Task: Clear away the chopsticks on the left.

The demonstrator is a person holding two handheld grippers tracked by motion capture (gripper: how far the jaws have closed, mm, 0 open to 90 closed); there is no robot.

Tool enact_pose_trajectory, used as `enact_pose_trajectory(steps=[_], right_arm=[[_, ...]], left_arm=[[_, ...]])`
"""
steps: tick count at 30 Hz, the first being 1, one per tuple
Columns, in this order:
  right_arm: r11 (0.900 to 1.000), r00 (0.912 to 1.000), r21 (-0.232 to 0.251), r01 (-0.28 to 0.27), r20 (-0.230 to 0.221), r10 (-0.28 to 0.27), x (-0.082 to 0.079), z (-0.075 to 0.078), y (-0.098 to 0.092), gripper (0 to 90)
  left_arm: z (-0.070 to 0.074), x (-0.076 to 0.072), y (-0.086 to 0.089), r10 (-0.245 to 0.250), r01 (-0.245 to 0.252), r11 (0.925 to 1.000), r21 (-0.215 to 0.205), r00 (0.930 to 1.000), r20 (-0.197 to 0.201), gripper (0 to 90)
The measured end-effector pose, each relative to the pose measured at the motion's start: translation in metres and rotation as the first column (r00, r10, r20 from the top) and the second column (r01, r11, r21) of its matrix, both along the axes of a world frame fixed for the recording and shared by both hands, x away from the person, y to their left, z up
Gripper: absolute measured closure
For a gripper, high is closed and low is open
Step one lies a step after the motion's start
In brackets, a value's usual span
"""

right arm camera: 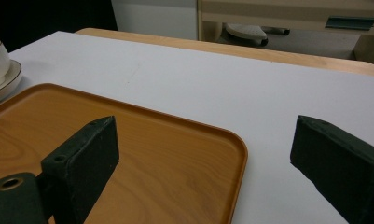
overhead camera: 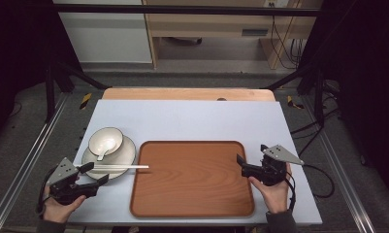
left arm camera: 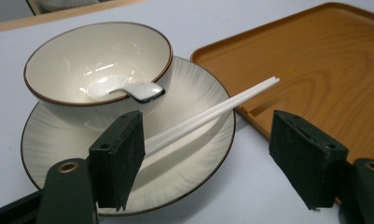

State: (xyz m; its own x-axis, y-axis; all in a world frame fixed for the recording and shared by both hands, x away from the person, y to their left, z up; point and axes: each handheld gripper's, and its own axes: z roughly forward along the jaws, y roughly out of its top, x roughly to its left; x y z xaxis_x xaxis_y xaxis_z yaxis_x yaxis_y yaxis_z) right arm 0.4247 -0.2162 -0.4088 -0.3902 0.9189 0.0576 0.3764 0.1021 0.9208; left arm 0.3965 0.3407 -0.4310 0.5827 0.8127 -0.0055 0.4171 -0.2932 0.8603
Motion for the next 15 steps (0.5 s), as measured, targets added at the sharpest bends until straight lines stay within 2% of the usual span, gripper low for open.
enact_pose_trajectory(steps=[11, 15], right_arm=[[1.000, 0.9998, -0.012, -0.009, -0.020, 0.008, 0.003, -0.003, 0.002, 8.3], [1.000, 0.9997, -0.016, -0.013, -0.020, 0.013, 0.003, -0.003, 0.003, 8.3]], left_arm=[[-0.014, 0.020, -0.002, -0.017, 0.019, 0.9979, 0.062, 0.9991, -0.038, 37.2], [-0.018, 0.025, -0.001, -0.014, 0.017, 0.9964, 0.083, 0.9991, -0.039, 40.8]])
